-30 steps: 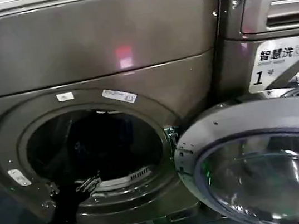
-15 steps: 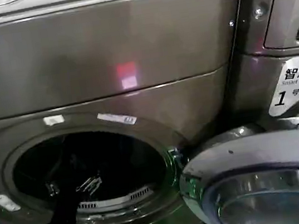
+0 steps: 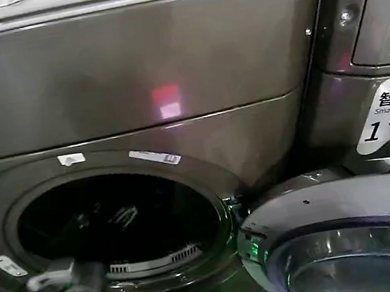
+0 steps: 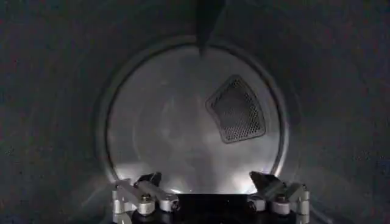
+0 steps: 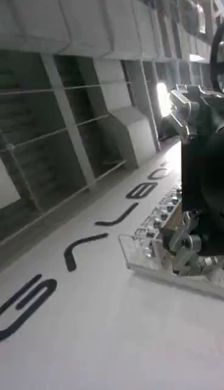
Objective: Grasp the clothes from the dryer.
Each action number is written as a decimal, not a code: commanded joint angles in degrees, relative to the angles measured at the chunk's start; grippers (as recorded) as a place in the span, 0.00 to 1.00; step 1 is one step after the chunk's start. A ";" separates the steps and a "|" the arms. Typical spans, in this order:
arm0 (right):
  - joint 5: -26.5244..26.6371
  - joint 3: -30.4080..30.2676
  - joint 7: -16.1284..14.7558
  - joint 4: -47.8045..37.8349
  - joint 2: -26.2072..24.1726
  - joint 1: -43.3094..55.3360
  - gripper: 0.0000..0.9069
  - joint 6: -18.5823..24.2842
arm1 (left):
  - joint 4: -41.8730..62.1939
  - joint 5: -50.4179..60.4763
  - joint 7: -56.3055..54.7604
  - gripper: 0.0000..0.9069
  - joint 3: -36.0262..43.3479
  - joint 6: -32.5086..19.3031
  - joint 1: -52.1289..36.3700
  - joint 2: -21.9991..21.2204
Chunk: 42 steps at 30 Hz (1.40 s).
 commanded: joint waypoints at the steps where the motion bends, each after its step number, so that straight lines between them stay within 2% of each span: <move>1: 1.41 3.01 0.87 -0.72 0.05 -2.02 1.00 0.72 | 26.27 1.36 -1.07 1.00 5.52 -2.19 -22.29 0.81; 5: 1.47 3.03 0.70 -1.08 0.10 -1.68 1.00 -0.09 | 37.54 -1.31 0.01 1.00 9.30 -1.76 -33.12 4.34; 10: 1.99 3.54 0.65 -1.38 0.10 -1.61 1.00 -0.52 | 51.31 -0.66 2.34 1.00 12.08 -1.82 -43.21 5.33; 15: 2.88 4.61 0.06 -2.29 0.13 -2.09 1.00 -0.90 | 62.85 2.69 15.57 1.00 20.36 -0.87 -52.04 8.80; 20: 3.02 4.32 -0.02 -2.50 0.02 -1.71 1.00 -0.92 | 75.24 6.99 31.20 1.00 32.80 -3.90 -60.78 12.20; 24: 3.02 3.97 -0.11 -2.86 -0.04 -1.24 1.00 -0.88 | 88.66 12.80 38.38 1.00 41.42 -6.67 -69.57 10.70; 29: 2.96 3.22 -0.20 -2.90 0.04 -0.49 1.00 -0.83 | 102.69 31.07 46.46 1.00 51.42 -11.71 -79.44 6.73; 33: 2.90 2.95 -0.32 -3.09 0.30 0.06 1.00 -0.81 | 106.89 35.81 50.83 1.00 56.68 -18.00 -82.48 6.70; 38: 2.82 1.97 -0.37 -2.45 0.47 0.97 1.00 -0.85 | 109.15 39.03 51.85 1.00 60.00 -18.14 -82.66 6.77; 42: 2.75 1.61 -0.38 -2.32 0.50 1.45 1.00 -0.86 | 110.24 39.55 49.22 1.00 59.54 -16.85 -81.69 5.43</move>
